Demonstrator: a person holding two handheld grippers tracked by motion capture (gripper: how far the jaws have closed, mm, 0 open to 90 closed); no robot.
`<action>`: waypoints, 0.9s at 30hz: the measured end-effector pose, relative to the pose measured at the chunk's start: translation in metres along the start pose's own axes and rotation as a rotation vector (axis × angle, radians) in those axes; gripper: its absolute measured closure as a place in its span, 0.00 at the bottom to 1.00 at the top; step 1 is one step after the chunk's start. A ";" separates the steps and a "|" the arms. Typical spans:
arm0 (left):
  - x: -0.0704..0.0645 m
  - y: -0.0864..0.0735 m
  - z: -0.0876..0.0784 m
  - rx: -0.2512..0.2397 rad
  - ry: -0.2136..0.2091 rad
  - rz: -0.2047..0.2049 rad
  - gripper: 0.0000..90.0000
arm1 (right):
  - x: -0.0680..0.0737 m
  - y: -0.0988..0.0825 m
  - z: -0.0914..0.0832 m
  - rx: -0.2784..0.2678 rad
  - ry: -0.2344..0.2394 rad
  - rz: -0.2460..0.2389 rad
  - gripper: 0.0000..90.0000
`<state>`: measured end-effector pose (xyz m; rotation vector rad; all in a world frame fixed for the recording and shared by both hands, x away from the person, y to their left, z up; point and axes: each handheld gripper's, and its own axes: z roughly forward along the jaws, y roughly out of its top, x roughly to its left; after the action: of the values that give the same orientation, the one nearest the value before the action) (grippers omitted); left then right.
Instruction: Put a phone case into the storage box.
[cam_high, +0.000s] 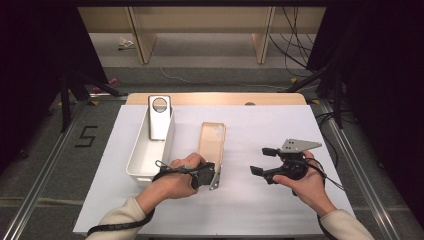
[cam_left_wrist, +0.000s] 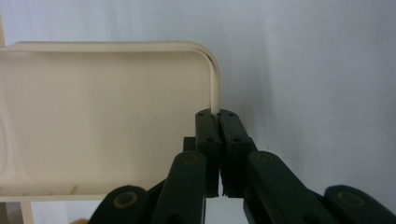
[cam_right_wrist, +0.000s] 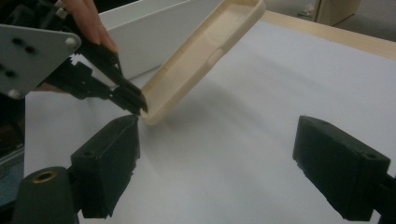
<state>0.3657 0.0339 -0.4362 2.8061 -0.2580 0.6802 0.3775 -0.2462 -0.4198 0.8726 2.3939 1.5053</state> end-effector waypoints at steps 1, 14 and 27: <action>0.000 0.002 -0.001 -0.002 0.006 0.015 0.97 | -0.001 0.001 0.003 0.001 0.000 0.006 0.18; -0.008 0.019 -0.007 -0.030 -0.009 0.048 0.97 | -0.015 0.023 0.038 -0.015 -0.007 0.075 0.19; -0.013 0.029 -0.007 -0.051 -0.011 0.075 0.97 | -0.026 0.031 0.061 -0.009 0.010 0.169 0.26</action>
<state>0.3449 0.0096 -0.4310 2.7646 -0.3783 0.6644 0.4374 -0.2046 -0.4259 1.0922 2.3697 1.5806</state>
